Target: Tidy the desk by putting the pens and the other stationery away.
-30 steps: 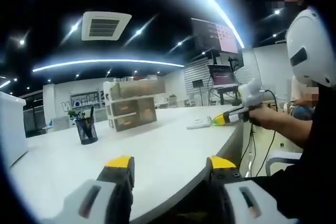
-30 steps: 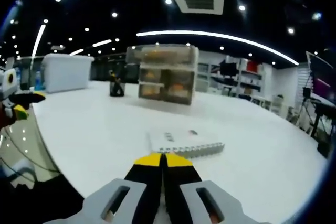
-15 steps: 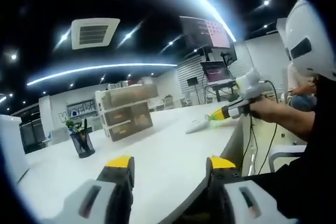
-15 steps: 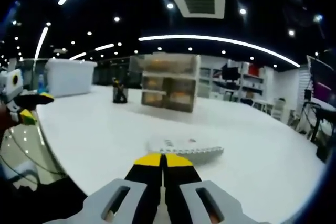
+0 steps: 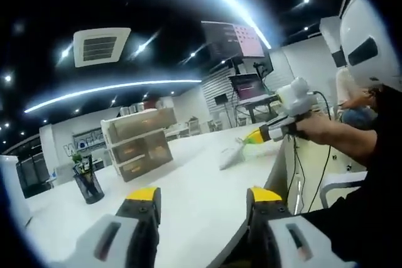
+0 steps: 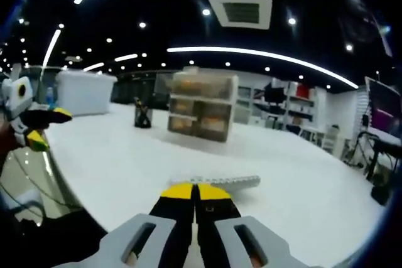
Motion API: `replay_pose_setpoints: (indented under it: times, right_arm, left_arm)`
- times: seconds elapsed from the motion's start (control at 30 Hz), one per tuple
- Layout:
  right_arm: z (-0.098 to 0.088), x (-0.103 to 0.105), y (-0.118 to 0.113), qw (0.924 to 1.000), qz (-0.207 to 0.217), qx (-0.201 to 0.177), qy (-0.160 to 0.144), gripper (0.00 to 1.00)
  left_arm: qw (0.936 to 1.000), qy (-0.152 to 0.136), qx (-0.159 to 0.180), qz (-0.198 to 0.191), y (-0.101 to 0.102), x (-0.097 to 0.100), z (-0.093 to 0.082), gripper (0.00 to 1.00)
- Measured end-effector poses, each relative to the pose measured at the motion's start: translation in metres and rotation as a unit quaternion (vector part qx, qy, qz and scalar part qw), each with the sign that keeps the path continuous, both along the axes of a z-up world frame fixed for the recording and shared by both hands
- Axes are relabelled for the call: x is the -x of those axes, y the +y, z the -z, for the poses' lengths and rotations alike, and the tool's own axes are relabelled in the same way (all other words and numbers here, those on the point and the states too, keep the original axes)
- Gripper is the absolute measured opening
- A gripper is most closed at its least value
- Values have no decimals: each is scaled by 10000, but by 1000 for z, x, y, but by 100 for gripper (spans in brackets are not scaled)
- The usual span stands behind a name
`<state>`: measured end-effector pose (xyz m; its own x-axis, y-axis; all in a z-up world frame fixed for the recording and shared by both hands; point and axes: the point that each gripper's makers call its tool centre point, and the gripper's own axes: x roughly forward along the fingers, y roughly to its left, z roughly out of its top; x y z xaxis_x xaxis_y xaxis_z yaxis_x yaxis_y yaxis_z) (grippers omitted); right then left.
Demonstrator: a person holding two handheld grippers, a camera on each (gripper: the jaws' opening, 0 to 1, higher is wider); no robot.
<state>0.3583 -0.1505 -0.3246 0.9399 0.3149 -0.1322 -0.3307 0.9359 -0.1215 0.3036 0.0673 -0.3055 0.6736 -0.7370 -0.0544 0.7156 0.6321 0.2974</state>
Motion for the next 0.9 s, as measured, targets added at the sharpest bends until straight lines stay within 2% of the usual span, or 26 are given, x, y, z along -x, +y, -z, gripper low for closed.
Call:
replay_pose_setpoints:
  times: [0.4, 0.67, 0.9]
  right_arm:
    - [-7, 7, 0, 10000, -51, 30, -66, 0]
    - [-13, 12, 2, 9999, -82, 5, -111, 0]
    - [-17, 16, 1, 9999, -99, -4, -133, 0]
  left_arm:
    - [9998, -33, -124, 163, -22, -1, 3, 55]
    - [9982, -175, -287, 496, -59, -4, 1, 55]
    - [9961, -215, -406, 752, -92, -6, 7, 55]
